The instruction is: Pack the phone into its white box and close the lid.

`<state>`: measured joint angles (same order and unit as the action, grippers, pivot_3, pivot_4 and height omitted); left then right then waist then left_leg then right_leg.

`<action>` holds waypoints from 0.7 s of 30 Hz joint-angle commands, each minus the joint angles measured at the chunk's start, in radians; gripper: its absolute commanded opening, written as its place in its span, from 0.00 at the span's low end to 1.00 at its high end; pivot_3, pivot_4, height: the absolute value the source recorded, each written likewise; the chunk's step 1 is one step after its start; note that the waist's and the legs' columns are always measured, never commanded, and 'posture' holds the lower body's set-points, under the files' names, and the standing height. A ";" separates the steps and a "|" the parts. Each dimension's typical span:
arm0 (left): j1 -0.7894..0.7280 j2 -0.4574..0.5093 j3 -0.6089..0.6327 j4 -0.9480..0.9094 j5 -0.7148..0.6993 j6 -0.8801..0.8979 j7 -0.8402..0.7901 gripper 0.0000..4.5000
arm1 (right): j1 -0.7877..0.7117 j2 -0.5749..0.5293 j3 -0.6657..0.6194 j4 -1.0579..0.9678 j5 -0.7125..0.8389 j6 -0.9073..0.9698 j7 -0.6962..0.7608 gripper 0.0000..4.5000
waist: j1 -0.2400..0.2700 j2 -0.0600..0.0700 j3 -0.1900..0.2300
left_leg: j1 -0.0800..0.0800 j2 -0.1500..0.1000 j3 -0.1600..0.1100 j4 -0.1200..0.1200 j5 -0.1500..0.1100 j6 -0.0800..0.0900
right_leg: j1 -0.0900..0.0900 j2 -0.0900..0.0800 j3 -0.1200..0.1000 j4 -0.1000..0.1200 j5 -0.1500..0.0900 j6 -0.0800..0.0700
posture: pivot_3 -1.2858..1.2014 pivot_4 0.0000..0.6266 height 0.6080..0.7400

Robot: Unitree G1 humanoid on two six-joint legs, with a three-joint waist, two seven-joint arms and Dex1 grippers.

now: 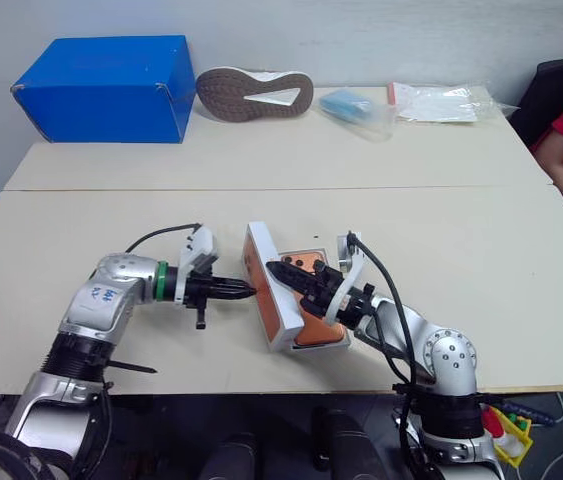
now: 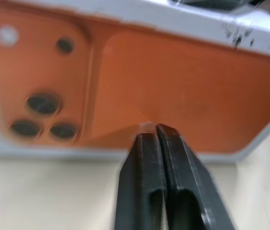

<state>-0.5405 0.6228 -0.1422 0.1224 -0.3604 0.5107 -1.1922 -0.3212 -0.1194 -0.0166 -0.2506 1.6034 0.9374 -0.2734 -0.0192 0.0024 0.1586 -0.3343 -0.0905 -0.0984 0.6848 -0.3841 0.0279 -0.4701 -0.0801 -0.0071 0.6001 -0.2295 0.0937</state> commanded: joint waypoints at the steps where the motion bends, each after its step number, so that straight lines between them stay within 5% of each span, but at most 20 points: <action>1: -0.024 -0.008 -0.019 -0.030 0.014 -0.016 -0.006 0.01 | 0.028 -0.061 0.019 -0.030 -0.048 0.032 0.021 0.00 | 0.002 0.000 0.000 | 0.000 0.000 0.000 0.000 0.000 0.000 | 0.000 0.000 0.000 0.000 0.000 0.000 | 0.52 0.24 1.00; 6: -0.040 -0.026 -0.034 -0.012 0.025 -0.024 -0.008 0.01 | 0.032 -0.132 0.062 -0.081 -0.057 0.068 0.072 0.00 | 0.019 0.000 0.000 | 0.000 0.000 0.000 0.000 0.000 0.000 | 0.001 0.000 0.000 -0.001 0.000 0.000 | 0.52 0.24 1.00; 9: -0.050 -0.037 -0.039 -0.007 0.026 -0.027 -0.011 0.00 | 0.034 -0.180 0.070 -0.118 -0.057 0.082 0.085 0.13 | 0.022 0.000 0.000 | 0.000 0.000 0.000 0.000 0.000 0.000 | 0.001 0.000 -0.001 -0.002 0.000 0.000 | 0.52 0.24 1.00; 16: -0.071 -0.057 -0.048 -0.003 0.026 -0.020 -0.026 0.00 | 0.075 -0.393 0.022 -0.247 -0.040 0.121 0.179 0.67 | 0.025 0.000 0.000 | -0.001 0.000 -0.001 0.000 0.000 0.001 | 0.004 0.000 -0.002 -0.007 0.001 0.002 | 0.52 0.24 1.00; 21: -0.090 -0.085 -0.059 0.017 0.030 -0.027 -0.029 0.00 | 0.114 -0.540 -0.065 -0.265 -0.007 0.109 0.277 0.67 | 0.043 -0.001 0.000 | 0.000 0.000 -0.002 0.001 -0.001 0.002 | 0.006 0.000 -0.002 -0.009 0.002 0.003 | 0.52 0.24 1.00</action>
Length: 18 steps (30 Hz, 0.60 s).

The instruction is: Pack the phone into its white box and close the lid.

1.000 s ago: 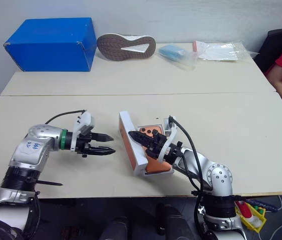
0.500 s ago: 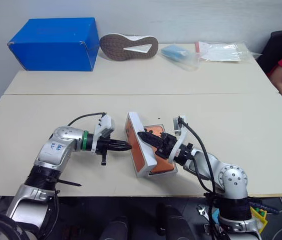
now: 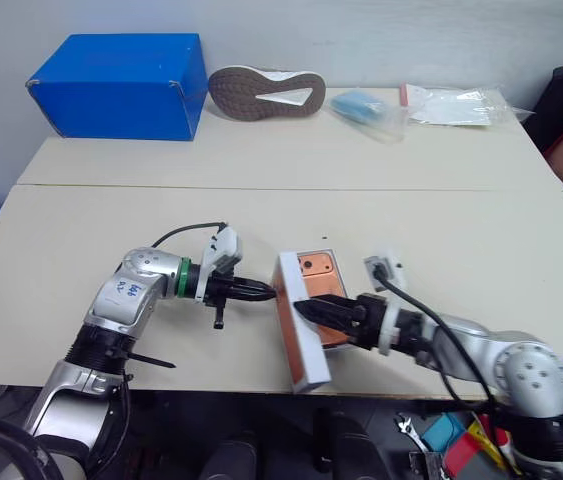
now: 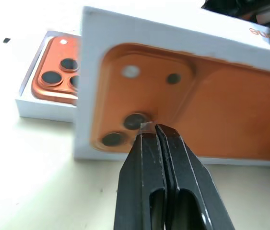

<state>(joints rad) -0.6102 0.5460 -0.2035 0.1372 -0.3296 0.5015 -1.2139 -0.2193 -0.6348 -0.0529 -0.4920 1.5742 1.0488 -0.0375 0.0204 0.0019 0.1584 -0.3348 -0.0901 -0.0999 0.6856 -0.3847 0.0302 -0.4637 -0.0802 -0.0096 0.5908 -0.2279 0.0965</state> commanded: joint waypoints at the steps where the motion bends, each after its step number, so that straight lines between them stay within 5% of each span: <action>1: -0.022 -0.011 0.001 0.006 0.001 -0.020 -0.009 0.00 | 0.011 -0.024 -0.027 -0.017 0.026 -0.012 0.044 0.67 | 0.003 0.000 0.000 | 0.000 0.000 0.000 0.000 0.000 0.000 | 0.000 0.000 0.000 0.000 0.000 0.000 | 0.52 0.24 1.00; 9: -0.032 -0.007 0.021 0.021 -0.010 -0.009 -0.014 0.00 | -0.117 0.147 0.092 0.088 -0.105 -0.044 0.012 0.67 | 0.000 0.000 0.000 | 0.000 0.001 0.001 0.000 0.000 -0.001 | -0.001 0.001 0.000 0.002 0.000 0.000 | 0.52 0.24 1.00; 18: 0.010 0.025 0.044 -0.046 -0.034 0.033 -0.012 0.00 | -0.155 0.206 0.086 0.127 -0.178 -0.038 0.035 0.67 | 0.002 0.000 0.000 | -0.001 0.000 0.000 0.000 0.000 0.000 | -0.001 0.000 0.000 0.000 0.000 0.000 | 0.52 0.24 1.00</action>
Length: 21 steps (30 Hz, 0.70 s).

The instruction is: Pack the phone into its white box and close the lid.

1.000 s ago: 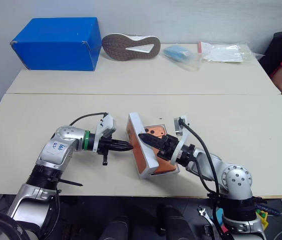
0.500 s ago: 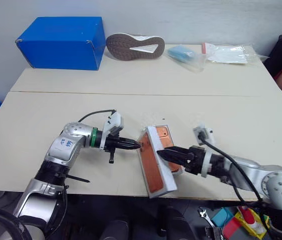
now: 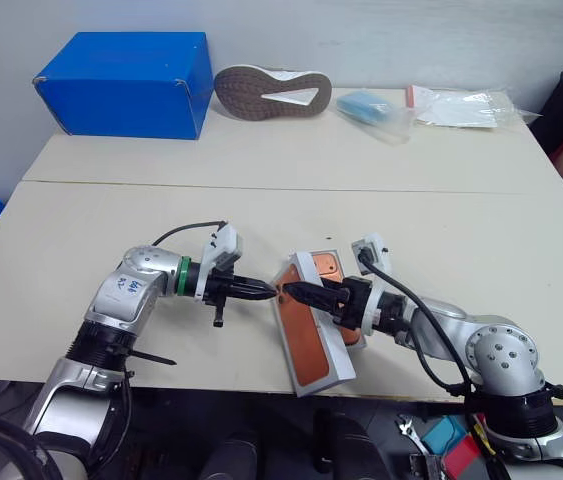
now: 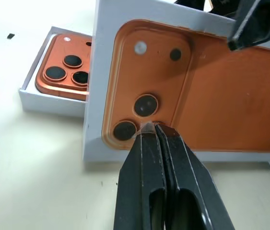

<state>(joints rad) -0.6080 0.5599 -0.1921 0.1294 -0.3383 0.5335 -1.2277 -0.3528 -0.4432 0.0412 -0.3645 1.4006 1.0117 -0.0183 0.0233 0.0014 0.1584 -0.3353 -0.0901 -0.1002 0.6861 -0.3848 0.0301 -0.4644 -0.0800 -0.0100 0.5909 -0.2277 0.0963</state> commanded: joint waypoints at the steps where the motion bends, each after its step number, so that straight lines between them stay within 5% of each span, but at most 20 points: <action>1: 0.008 0.013 0.036 -0.038 -0.025 0.001 0.004 0.00 | -0.027 0.022 -0.008 0.010 -0.007 0.002 0.013 0.63 | -0.001 0.000 0.000 | 0.000 0.000 0.000 0.000 0.000 0.000 | 0.000 0.000 0.000 0.000 0.000 0.000 | 0.52 0.24 1.00; 9: 0.017 0.015 0.045 -0.049 -0.035 0.011 0.007 0.00 | -0.068 0.112 -0.051 0.093 0.163 0.011 -0.099 0.16 | -0.009 0.000 0.000 | 0.001 0.001 0.000 0.000 0.000 0.000 | 0.000 0.000 0.000 0.001 0.000 0.000 | 0.52 0.24 1.00; 15: 0.017 0.014 0.051 -0.042 -0.035 0.008 0.004 0.00 | -0.126 0.156 -0.056 0.140 0.270 -0.012 -0.194 0.06 | -0.015 0.000 0.000 | 0.001 0.001 0.000 0.000 0.000 -0.001 | 0.000 0.000 0.000 0.001 0.000 0.000 | 0.52 0.24 1.00; 21: 0.013 0.010 0.056 -0.032 -0.028 0.002 0.003 0.00 | -0.186 0.198 -0.047 0.196 0.124 -0.043 -0.199 0.02 | -0.026 0.000 0.000 | 0.001 0.001 0.000 0.000 0.000 -0.001 | 0.000 0.000 0.000 0.002 0.000 0.000 | 0.52 0.24 1.00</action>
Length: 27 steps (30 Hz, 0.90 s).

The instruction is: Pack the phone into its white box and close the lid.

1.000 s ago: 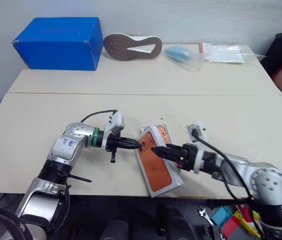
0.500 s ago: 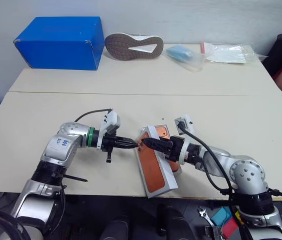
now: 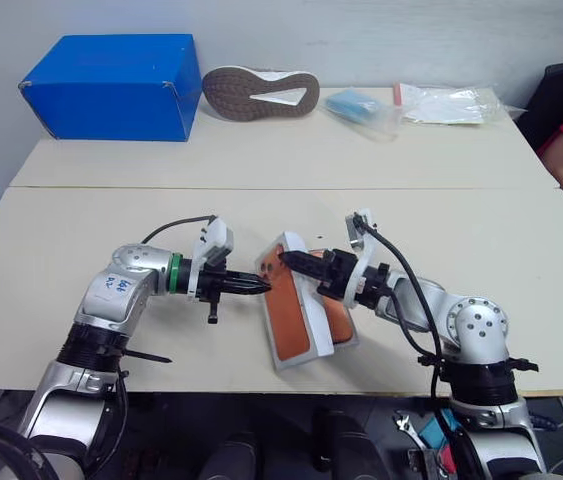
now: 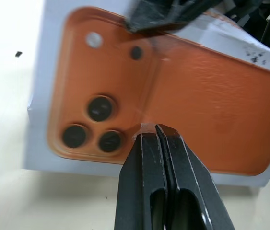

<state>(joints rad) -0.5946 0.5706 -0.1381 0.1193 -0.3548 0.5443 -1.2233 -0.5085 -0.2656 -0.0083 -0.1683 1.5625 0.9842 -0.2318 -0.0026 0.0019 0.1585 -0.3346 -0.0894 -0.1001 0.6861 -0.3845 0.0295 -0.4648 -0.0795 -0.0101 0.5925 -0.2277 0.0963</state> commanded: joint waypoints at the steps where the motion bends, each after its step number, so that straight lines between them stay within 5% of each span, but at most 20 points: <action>1: 0.000 -0.001 0.002 -0.021 -0.010 -0.010 -0.001 0.00 | -0.035 0.023 0.004 0.010 -0.054 -0.011 0.015 0.02 | 0.000 0.000 0.000 | 0.000 0.000 0.000 0.000 0.000 0.000 | 0.000 0.000 0.000 0.000 0.000 0.000 | 0.52 0.24 1.00; 6: 0.002 -0.002 0.006 -0.010 -0.005 -0.015 0.007 0.00 | -0.031 0.017 0.010 0.022 -0.121 0.018 0.049 0.02 | 0.000 0.000 0.000 | 0.000 0.000 0.000 0.000 0.000 0.000 | 0.000 0.000 0.000 0.000 0.000 0.000 | 0.52 0.24 1.00; 12: 0.006 -0.010 -0.005 -0.001 0.007 -0.022 0.016 0.00 | -0.020 0.013 -0.024 -0.006 -0.108 0.040 0.019 0.47 | 0.000 0.000 0.000 | 0.000 0.000 0.000 0.000 0.000 0.000 | 0.000 0.000 0.000 0.000 0.000 0.000 | 0.52 0.24 1.00; 27: -0.038 -0.059 -0.063 0.073 0.044 -0.076 0.002 0.00 | 0.045 -0.241 -0.090 -0.164 0.072 0.109 -0.004 0.47 | 0.004 0.000 0.000 | -0.001 0.000 0.000 0.000 0.000 0.000 | 0.000 -0.001 0.000 -0.001 0.000 0.000 | 0.52 0.24 1.00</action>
<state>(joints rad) -0.6196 0.5112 -0.2056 0.1996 -0.3111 0.4842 -1.2142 -0.4588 -0.4783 -0.0848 -0.2753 1.6170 1.0828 -0.2618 0.0013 0.0024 0.1588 -0.3353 -0.0898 -0.1000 0.6860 -0.3845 0.0297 -0.4649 -0.0801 -0.0098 0.5919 -0.2277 0.0963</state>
